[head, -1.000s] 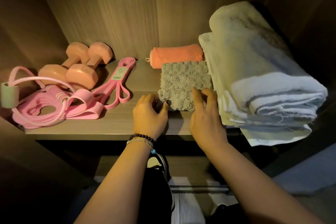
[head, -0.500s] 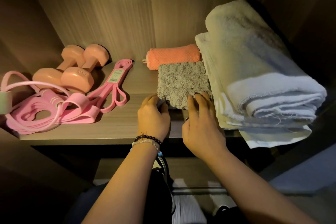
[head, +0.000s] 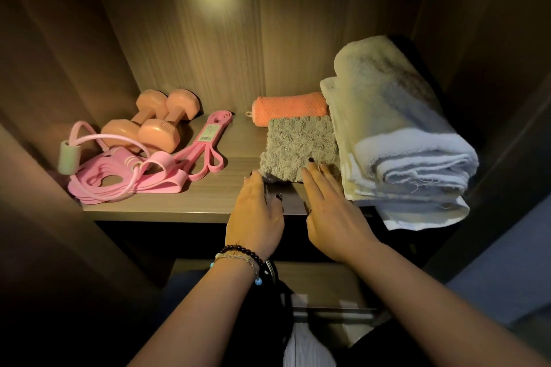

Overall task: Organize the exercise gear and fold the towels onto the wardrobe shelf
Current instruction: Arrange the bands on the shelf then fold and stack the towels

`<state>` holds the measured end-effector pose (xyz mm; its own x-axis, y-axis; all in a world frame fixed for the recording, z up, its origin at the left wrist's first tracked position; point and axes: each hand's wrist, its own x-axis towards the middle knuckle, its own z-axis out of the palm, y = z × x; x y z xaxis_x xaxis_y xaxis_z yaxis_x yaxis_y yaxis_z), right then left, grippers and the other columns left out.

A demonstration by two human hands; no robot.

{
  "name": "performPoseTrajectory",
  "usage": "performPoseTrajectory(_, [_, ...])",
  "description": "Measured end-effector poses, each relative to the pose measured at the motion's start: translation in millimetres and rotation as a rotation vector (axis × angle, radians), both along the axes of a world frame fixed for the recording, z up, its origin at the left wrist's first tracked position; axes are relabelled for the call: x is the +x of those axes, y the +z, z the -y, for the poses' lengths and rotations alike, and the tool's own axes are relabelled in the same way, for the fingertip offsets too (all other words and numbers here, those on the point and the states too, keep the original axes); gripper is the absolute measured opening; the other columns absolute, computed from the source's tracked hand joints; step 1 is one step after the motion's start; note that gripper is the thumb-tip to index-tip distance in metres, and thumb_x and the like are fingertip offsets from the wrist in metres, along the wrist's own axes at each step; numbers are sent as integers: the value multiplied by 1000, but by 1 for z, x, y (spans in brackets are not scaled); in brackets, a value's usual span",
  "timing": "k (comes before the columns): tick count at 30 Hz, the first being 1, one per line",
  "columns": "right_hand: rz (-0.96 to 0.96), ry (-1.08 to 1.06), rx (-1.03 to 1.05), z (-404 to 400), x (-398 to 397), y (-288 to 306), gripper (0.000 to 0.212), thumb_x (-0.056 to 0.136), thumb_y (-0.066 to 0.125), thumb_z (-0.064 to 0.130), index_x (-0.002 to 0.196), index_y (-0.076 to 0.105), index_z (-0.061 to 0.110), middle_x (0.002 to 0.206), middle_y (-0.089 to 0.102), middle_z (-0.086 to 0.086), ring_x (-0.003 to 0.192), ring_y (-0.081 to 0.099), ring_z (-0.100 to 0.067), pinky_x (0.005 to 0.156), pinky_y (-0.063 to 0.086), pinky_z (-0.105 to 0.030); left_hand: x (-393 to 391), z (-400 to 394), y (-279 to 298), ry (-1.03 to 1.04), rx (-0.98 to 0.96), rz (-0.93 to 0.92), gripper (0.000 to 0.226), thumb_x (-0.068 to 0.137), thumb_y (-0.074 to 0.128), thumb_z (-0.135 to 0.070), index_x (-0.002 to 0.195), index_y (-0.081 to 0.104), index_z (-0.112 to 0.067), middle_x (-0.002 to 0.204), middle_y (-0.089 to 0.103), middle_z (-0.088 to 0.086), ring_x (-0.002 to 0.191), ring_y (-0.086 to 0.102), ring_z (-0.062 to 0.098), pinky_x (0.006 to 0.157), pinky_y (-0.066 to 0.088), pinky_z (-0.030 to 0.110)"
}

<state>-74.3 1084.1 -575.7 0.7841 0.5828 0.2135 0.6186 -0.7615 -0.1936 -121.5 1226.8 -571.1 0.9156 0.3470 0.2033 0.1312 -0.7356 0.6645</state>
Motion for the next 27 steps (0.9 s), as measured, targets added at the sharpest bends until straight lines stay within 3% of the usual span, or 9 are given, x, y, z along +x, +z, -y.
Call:
performPoseTrajectory(5, [80,114,-87,14,-35,36,80,85,41,1,152,-3,7,161,-10,-9,147,-16,-23,112,-11,-27,-42,-5,24,-61,122,10,65,100,43,-28,154,10,-11,162,12,2,148,5,10,107,5,12])
performPoseTrajectory(12, [105,96,-136,34,-80,79,79,89,42,11,153,-4,10,161,-13,-7,147,-18,-22,115,-14,-32,-106,-14,64,-145,272,19,71,99,44,-36,154,5,-16,162,8,-2,148,7,10,111,6,17])
performPoseTrajectory(20, [169,70,-7,71,-127,117,71,95,45,25,154,7,16,162,1,0,149,-7,-14,118,3,-29,-144,13,101,-247,374,62,73,100,43,-37,154,-2,-17,162,-3,-4,148,-3,7,114,0,18])
performPoseTrajectory(27, [176,3,24,119,-165,142,72,98,44,37,154,1,22,162,-4,5,148,-9,-9,119,10,-29,-156,45,132,-333,435,133,74,100,42,-39,154,-3,-16,163,-4,-4,148,-6,7,110,-2,16])
